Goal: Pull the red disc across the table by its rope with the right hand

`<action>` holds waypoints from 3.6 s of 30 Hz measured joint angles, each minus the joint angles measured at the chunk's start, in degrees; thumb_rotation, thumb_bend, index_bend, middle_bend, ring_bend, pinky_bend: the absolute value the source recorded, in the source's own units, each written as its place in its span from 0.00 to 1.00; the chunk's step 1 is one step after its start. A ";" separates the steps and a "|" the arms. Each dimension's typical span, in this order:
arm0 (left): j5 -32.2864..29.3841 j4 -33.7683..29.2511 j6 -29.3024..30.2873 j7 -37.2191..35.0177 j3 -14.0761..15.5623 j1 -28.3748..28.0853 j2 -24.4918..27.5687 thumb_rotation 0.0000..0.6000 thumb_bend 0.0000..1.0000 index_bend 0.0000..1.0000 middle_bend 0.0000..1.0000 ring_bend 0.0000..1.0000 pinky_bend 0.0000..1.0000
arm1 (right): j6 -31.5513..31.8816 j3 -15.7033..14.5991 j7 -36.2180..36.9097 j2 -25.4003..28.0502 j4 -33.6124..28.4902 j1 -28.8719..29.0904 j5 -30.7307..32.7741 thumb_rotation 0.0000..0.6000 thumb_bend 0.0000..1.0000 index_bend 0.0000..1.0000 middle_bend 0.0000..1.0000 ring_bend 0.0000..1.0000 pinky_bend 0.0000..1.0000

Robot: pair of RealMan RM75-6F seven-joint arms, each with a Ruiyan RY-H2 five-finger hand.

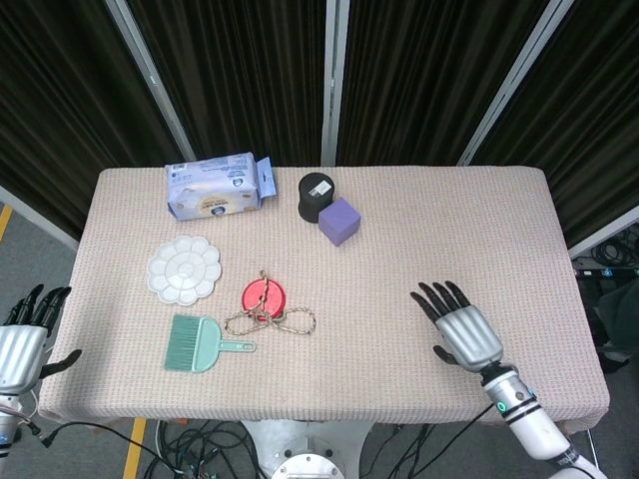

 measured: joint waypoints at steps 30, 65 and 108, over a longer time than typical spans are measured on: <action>0.31 2.20 0.59 -3.84 -0.13 1.85 -0.65 1.00 0.14 0.07 0.12 0.01 0.15 | -13.35 4.20 -14.91 -29.59 17.31 24.93 18.76 1.00 0.18 0.11 0.21 0.00 0.00; -1.28 6.30 -1.09 -7.38 -0.82 2.67 -2.22 1.00 0.14 0.07 0.12 0.01 0.15 | -9.42 1.88 -6.99 -36.28 28.37 26.51 12.19 1.00 0.32 0.40 0.43 0.09 0.00; -1.80 7.36 -1.73 -8.59 -1.35 2.96 -2.50 1.00 0.14 0.07 0.12 0.01 0.15 | -7.00 1.31 -6.66 -36.60 29.36 26.05 9.87 1.00 0.41 0.68 0.67 0.23 0.00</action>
